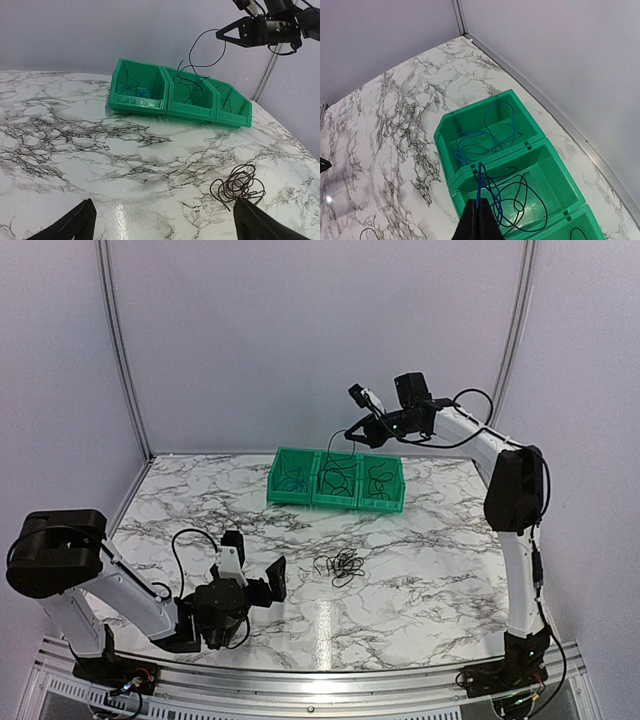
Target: Untangle the cables
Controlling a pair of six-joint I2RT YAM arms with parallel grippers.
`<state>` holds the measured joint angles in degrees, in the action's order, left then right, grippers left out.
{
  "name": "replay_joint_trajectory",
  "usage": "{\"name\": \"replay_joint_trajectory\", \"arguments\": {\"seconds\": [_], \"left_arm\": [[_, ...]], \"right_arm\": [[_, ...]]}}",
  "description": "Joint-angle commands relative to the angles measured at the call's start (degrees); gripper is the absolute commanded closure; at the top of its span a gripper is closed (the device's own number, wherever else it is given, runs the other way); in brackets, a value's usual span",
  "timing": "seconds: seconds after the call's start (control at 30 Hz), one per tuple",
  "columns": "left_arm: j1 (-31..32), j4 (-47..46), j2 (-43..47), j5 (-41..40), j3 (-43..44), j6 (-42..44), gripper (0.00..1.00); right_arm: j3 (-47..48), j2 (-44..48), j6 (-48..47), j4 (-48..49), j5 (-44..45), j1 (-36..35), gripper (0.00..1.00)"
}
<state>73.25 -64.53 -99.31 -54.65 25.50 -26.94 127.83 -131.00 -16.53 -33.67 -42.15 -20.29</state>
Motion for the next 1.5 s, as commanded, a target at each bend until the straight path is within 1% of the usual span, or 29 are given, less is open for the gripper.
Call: {"name": "replay_joint_trajectory", "arguments": {"seconds": [0.0,0.27,0.5,0.7,0.9,1.07,1.13,1.23,1.33,1.47], "left_arm": [[0.3,-1.9,0.4,-2.3,-0.5,-0.8,0.01],[0.3,-1.9,0.1,-3.3,-0.1,-0.9,0.01],[0.3,-1.9,-0.2,-3.4,0.2,-0.7,0.01],[0.3,-1.9,0.0,-3.5,-0.1,-0.9,0.01],[0.3,-1.8,0.1,-3.5,-0.2,-0.9,0.01],[0.3,-1.8,-0.2,-3.1,0.1,-0.7,0.01],[0.3,-1.7,-0.5,-2.1,0.5,-0.1,0.01],[0.4,-1.8,-1.2,-1.5,1.2,0.4,0.01],[0.4,-1.8,-2.0,-1.4,1.8,0.6,0.01],[0.4,-1.8,-1.7,3.1,3.5,6.6,0.01]], "right_arm": [[2.7,-3.5,0.3,2.8,4.3,-0.2,1.00],[2.4,-8.0,-0.4,3.2,9.8,-1.1,1.00],[-1.8,-8.1,-3.3,3.6,17.0,-3.7,1.00],[-2.7,-8.4,-3.9,3.6,23.1,-5.3,1.00],[-2.5,-8.1,-3.5,3.4,25.4,-5.5,0.99],[-3.9,-5.1,-2.6,2.1,25.1,-5.7,0.82],[-5.9,-2.2,-1.6,2.6,25.4,-5.7,0.73],[-10.1,3.3,-0.8,3.5,25.5,-5.7,0.62],[-15.0,9.8,-0.8,4.2,25.3,-5.7,0.57],[-24.6,18.5,-1.3,6.4,24.4,-5.7,0.54]]}}
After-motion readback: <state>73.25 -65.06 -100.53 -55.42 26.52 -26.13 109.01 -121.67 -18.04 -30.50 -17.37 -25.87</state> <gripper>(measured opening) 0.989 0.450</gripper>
